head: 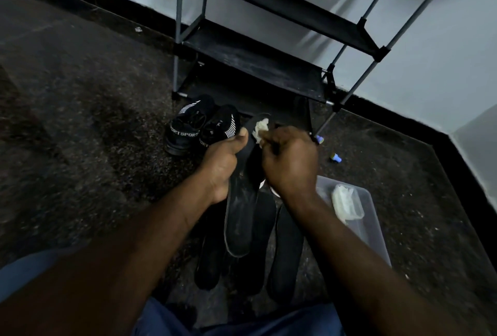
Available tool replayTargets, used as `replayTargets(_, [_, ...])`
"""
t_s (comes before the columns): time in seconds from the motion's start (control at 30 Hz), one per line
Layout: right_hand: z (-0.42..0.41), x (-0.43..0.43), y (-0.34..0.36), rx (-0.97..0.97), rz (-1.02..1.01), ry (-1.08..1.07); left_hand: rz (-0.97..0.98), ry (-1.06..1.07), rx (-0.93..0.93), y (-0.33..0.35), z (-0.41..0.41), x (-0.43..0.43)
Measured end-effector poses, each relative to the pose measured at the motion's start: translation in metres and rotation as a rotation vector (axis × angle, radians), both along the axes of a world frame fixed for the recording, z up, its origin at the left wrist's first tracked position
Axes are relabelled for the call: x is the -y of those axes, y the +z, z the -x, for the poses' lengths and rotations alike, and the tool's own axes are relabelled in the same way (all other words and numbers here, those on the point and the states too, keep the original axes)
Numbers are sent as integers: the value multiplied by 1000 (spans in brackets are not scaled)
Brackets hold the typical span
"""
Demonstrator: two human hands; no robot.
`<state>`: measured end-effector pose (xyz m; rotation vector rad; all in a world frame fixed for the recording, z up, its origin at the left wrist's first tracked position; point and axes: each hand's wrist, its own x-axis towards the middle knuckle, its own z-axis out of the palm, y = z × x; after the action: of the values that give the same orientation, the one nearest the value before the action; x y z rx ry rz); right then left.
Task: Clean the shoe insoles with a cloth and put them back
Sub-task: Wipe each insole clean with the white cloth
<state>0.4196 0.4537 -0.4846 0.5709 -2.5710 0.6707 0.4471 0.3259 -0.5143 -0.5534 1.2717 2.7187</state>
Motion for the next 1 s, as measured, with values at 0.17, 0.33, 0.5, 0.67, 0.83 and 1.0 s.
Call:
replayTargets(0.17, [-38,6,-29,88,-29,159,-57,47,37,1,2,6])
replayTargets(0.33, [-11,1,1,20,220,-7,-2,-2,24,5,0,6])
replayTargets(0.5, [16,6,17,66,175,-110,101,-54,-40,3,-2,-1])
replayTargets(0.67, [1,15,2,52,155,14,98,-37,-99,5,-3,0])
replayTargets(0.83, [3,9,7,37,235,-59,66,-57,-98,9,-4,1])
replayTargets(1.0, [6,11,11,54,329,-138,95,-69,-143,10,-6,-3])
